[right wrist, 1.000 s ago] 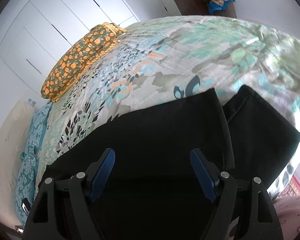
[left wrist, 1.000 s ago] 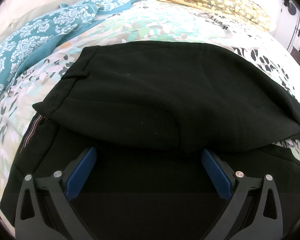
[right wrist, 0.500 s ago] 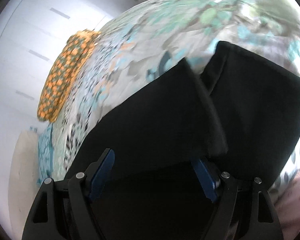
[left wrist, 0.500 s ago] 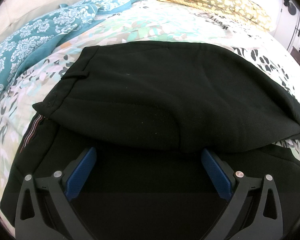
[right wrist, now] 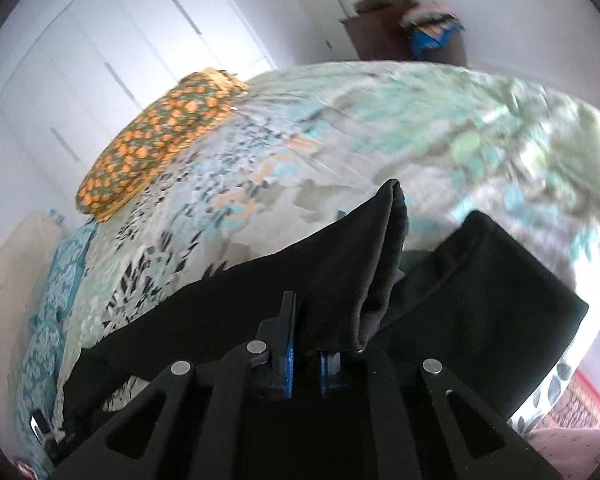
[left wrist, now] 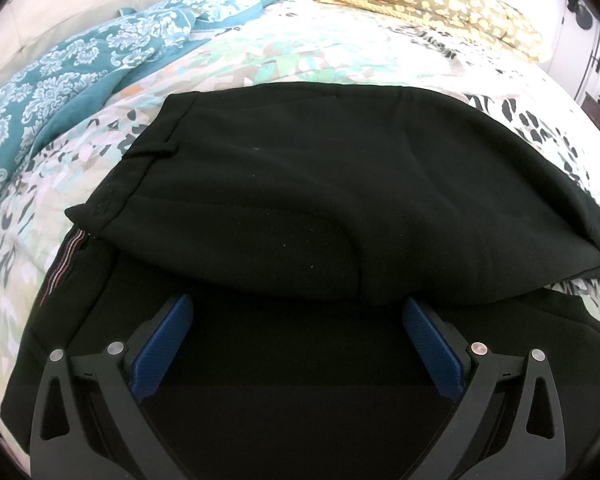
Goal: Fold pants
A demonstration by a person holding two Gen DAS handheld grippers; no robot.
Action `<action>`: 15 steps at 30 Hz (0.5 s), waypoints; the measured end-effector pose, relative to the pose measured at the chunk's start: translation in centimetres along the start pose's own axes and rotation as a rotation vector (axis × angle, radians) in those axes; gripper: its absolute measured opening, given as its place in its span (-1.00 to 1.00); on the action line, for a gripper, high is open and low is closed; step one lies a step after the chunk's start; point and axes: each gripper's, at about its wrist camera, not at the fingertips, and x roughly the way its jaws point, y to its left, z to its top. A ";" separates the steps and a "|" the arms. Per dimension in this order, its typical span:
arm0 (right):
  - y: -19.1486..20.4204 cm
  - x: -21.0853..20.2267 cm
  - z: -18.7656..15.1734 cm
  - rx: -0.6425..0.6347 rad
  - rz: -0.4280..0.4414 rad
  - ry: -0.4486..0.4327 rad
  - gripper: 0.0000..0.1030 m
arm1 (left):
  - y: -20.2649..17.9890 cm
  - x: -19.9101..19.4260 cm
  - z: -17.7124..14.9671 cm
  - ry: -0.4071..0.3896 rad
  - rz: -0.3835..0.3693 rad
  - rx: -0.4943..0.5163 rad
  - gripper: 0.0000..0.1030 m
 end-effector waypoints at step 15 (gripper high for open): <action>0.1 1.1 -0.2 0.009 -0.006 0.016 -0.82 | 0.0 0.0 0.0 0.000 0.001 0.000 0.99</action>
